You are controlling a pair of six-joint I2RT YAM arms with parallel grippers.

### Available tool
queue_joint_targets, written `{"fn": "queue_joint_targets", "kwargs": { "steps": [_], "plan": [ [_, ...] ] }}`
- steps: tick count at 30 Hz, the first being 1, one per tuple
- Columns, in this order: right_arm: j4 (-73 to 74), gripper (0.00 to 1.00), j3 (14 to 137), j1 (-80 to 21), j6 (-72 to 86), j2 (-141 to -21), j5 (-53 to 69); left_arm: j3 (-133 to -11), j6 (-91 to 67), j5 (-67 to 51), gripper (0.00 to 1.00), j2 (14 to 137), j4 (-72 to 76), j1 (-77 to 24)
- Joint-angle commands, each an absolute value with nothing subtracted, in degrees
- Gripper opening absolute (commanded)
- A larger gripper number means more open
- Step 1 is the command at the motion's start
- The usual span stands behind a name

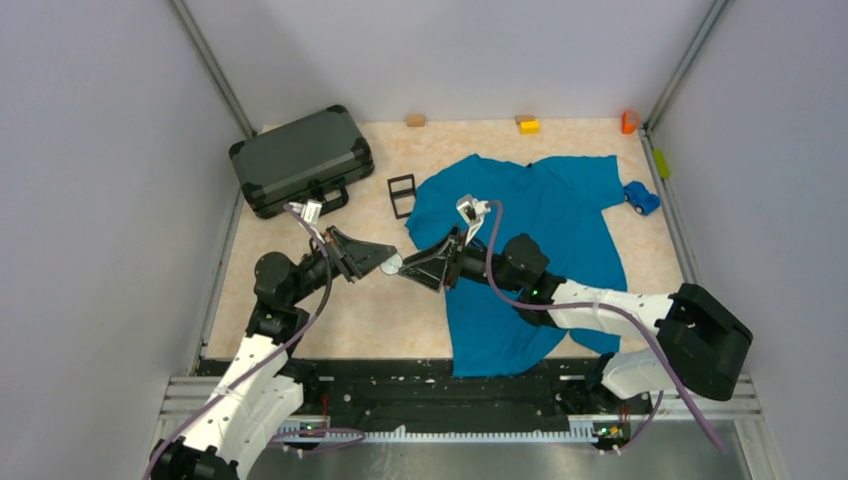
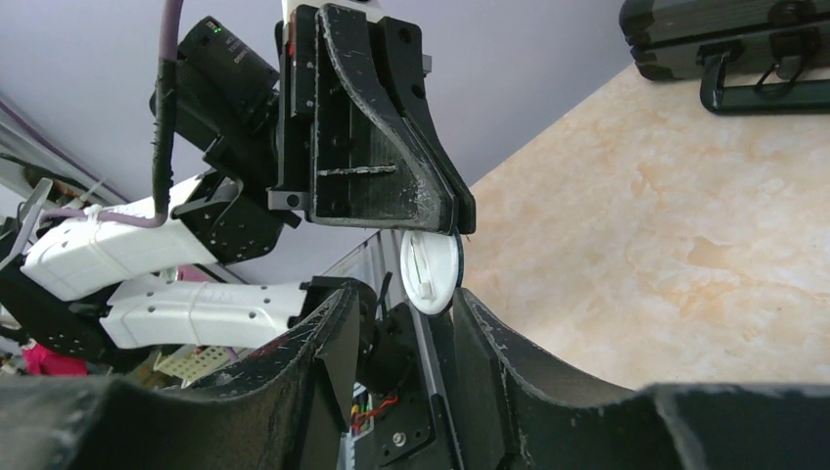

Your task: Pin the brooch onto the clothing

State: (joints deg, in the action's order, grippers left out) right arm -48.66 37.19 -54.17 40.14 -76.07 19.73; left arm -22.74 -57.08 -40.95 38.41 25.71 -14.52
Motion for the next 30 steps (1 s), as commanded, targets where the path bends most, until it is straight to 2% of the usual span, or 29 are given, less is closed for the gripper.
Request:
{"fn": "queue_joint_targets", "kwargs": {
  "steps": [1, 7, 15, 18, 26, 30],
  "plan": [
    [-50.9, 0.4, 39.9, -53.6, 41.1, -77.2, 23.3, -25.5, -56.3, -44.5, 0.0, 38.5, 28.9, -14.7],
    [-51.9, 0.33, 39.4, -52.7, 41.7, -77.7, 23.3, -26.2, -56.0, -46.5, 0.0, 38.9, 28.7, -14.7],
    [-52.4, 0.32, 39.5, -52.0, 41.5, -78.4, 23.5, -27.3, -55.2, -50.0, 0.0, 40.0, 28.2, -14.7],
    [-53.0, 0.27, 39.7, -51.9, 41.5, -78.8, 24.2, -27.7, -54.7, -50.7, 0.0, 40.2, 27.4, -14.7],
    [-55.0, 0.24, 39.7, -51.2, 42.8, -79.3, 25.3, -28.3, -53.8, -51.9, 0.0, 41.0, 26.2, -14.8],
    [-55.5, 0.12, 39.9, -51.2, 42.8, -79.5, 25.7, -28.4, -53.7, -52.5, 0.0, 41.4, 26.1, -14.8]
  ]
}}
